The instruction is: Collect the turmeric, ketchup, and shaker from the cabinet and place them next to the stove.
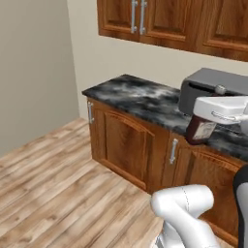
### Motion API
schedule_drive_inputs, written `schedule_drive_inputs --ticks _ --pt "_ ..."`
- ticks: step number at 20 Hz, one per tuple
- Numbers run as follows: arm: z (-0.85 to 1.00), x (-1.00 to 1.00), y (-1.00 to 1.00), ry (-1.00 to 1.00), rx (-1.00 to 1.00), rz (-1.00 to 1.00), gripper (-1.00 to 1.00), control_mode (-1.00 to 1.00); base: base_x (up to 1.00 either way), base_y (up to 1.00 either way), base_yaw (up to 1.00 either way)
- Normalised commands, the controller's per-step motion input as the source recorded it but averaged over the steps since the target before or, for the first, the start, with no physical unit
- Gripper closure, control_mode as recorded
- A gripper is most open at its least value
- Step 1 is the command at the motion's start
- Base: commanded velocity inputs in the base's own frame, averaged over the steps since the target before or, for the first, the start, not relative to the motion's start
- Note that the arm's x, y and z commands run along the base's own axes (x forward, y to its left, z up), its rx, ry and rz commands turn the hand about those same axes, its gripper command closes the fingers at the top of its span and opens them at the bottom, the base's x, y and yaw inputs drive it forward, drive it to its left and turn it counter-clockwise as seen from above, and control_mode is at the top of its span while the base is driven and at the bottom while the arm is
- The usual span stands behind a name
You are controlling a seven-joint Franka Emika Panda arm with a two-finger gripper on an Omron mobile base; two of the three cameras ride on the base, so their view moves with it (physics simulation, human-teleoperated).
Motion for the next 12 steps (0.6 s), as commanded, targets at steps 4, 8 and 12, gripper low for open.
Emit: schedule_drive_inputs --ticks 4,8,12 --pt "0.0 0.0 0.0 0.0 0.0 0.0 1.0 1.0 0.28 0.23 0.49" --pt "0.0 0.0 0.0 0.0 0.0 0.0 1.0 1.0 0.3 0.29 0.46" --pt "0.0 0.0 0.0 0.0 0.0 0.0 1.0 1.0 0.2 0.38 0.44"
